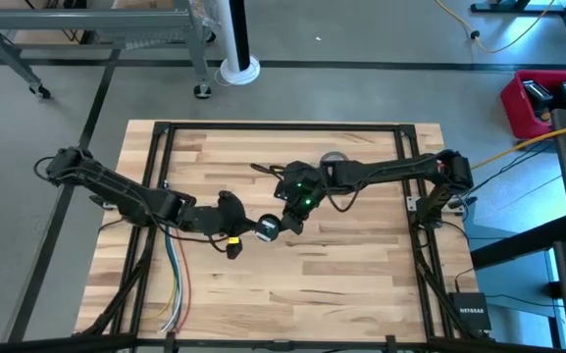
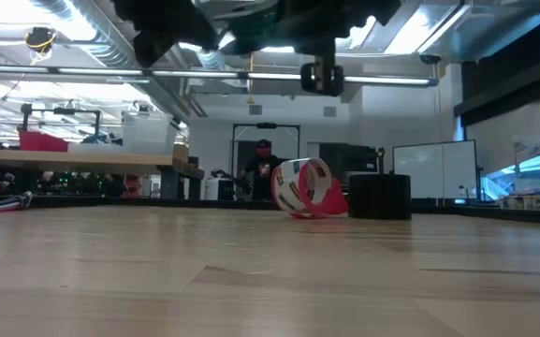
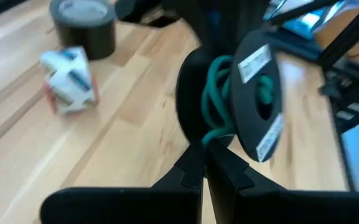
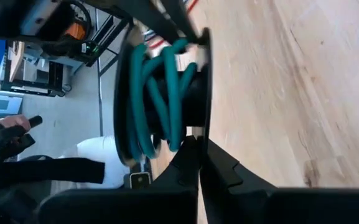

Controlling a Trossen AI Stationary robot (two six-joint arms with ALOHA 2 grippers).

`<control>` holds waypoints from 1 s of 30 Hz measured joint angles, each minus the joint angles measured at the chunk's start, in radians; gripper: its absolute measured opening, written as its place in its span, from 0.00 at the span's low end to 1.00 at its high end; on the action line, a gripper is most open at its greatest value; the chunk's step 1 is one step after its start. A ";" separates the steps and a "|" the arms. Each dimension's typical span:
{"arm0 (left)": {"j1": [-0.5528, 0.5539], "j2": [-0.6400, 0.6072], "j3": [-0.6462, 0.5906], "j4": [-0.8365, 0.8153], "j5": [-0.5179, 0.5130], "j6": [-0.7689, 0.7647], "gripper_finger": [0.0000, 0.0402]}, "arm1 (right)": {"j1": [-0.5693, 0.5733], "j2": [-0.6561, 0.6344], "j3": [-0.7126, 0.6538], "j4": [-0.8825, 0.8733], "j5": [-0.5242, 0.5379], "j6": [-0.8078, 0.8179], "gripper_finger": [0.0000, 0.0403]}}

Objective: Coil cords
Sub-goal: Coil the green wire on the spool

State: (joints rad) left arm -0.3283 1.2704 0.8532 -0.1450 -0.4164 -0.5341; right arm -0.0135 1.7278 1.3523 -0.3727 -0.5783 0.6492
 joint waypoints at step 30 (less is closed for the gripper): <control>0.051 -0.021 -0.193 0.214 -0.018 0.045 0.00 | -0.010 -0.144 -0.191 0.015 0.059 0.080 0.00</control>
State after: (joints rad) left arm -0.2772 1.2493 0.6598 0.0691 -0.4346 -0.4888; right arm -0.0238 1.5838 1.1610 -0.3577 -0.5190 0.7294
